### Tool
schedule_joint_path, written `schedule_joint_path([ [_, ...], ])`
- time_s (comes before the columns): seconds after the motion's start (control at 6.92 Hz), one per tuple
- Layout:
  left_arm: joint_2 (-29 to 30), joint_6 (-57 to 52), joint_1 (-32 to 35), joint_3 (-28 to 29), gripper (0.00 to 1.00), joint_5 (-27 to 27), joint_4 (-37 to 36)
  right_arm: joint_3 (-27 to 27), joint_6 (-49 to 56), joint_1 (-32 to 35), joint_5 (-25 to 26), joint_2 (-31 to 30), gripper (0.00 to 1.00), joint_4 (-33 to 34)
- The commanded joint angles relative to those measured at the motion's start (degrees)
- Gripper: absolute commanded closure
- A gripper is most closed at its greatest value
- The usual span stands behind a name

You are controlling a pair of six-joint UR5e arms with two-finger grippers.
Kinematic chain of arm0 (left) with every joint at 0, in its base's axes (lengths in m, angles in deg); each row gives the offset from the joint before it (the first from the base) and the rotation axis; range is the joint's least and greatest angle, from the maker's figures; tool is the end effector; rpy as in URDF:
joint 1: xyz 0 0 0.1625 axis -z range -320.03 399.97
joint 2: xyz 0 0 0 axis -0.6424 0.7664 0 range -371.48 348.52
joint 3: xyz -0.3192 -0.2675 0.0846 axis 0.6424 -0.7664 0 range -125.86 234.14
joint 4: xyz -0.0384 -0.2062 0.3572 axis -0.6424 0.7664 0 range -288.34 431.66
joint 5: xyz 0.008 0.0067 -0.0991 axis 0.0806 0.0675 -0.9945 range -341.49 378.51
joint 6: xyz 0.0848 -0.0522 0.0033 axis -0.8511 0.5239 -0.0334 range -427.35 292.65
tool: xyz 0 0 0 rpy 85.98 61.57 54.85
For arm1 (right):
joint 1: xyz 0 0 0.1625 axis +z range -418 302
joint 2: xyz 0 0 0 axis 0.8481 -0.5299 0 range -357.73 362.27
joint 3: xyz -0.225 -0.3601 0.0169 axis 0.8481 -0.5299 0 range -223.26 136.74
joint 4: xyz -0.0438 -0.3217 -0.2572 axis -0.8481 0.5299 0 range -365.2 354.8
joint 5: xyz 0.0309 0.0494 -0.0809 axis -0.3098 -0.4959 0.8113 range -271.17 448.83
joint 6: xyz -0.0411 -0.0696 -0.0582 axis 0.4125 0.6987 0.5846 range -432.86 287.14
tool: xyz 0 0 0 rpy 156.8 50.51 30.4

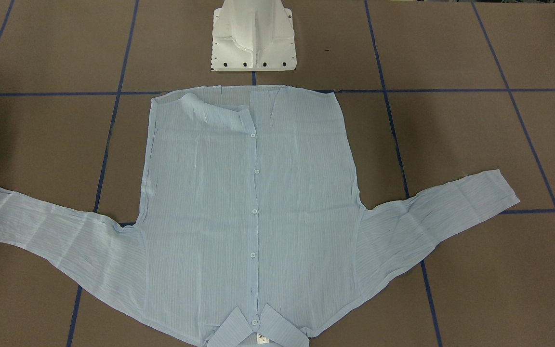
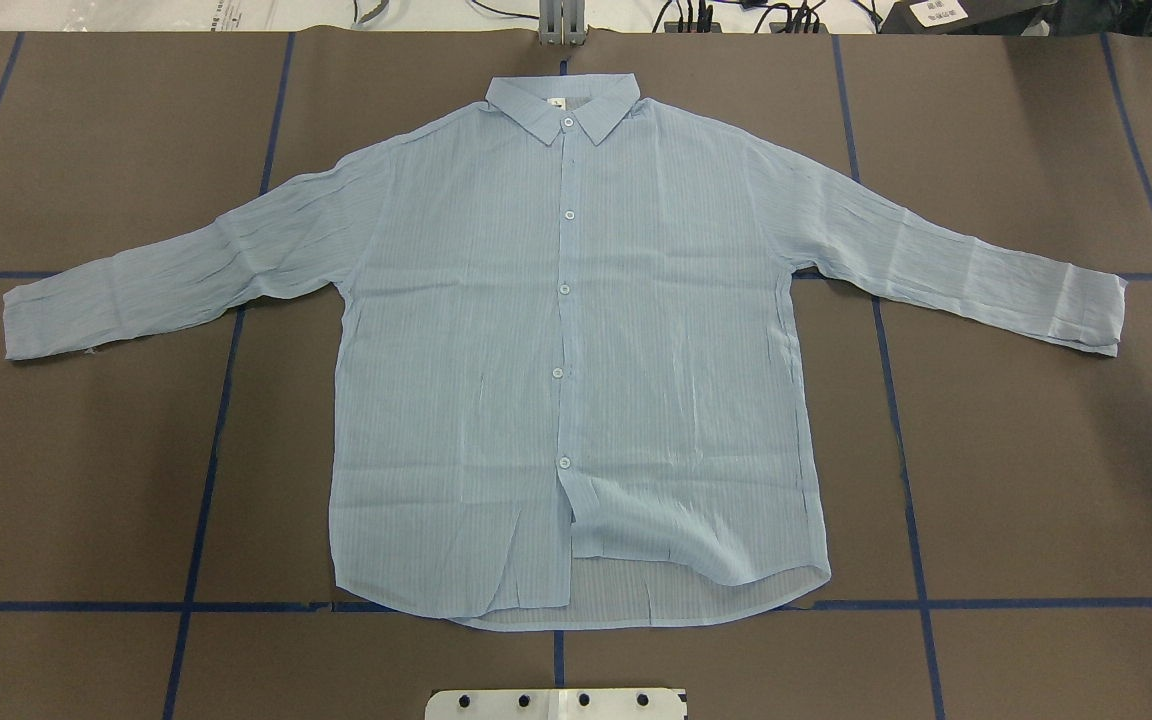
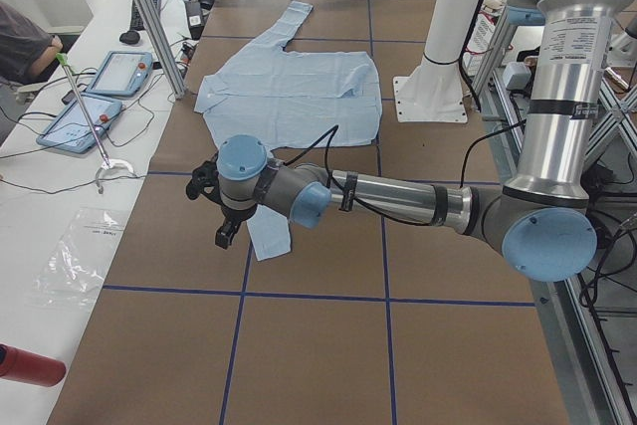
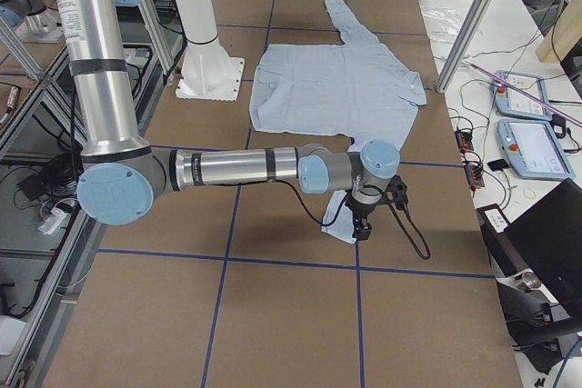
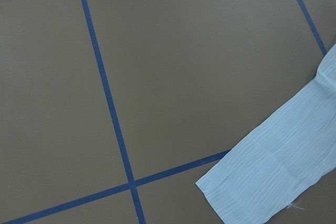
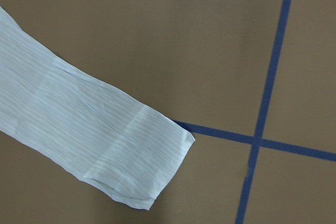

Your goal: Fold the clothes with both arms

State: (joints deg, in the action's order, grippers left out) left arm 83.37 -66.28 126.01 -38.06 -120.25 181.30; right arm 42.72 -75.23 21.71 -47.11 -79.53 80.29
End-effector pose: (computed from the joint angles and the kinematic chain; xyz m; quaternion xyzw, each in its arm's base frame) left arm -0.0207 -0.5464 0.5517 0.1925 0.4105 0.1176 0.8835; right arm -0.0394 -0.5627 0.6080 0.0263 -0.3945 -0.0929 0.9138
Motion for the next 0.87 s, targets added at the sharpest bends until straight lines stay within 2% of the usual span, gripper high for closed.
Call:
schedule_joint_path([
  [0.0,0.68,0.07,-0.61,0.7,0.01,0.16,0.13,-3.08,-5.42,-2.1,-0.2,0.42,0.0,-3.13],
  [0.14,0.86,0.07,-0.69,1.58,0.01,-0.01,0.3,-4.83,-8.14,-2.71,-0.2,0.51,0.02,-6.01],
  [0.43,2.43,5.48,-0.87,2.28,0.01,-1.58,0.38,-13.08,-18.93,-4.91,0.41,0.95,0.11,-22.47],
  [0.58,2.62,6.74,-0.96,2.47,0.01,-1.68,0.48,-15.03,-20.37,-5.7,0.5,0.95,0.15,-25.34],
  [0.72,2.62,6.84,-0.96,2.29,0.01,-1.77,0.39,-15.57,-20.39,-7.1,1.81,1.04,0.15,-25.55],
])
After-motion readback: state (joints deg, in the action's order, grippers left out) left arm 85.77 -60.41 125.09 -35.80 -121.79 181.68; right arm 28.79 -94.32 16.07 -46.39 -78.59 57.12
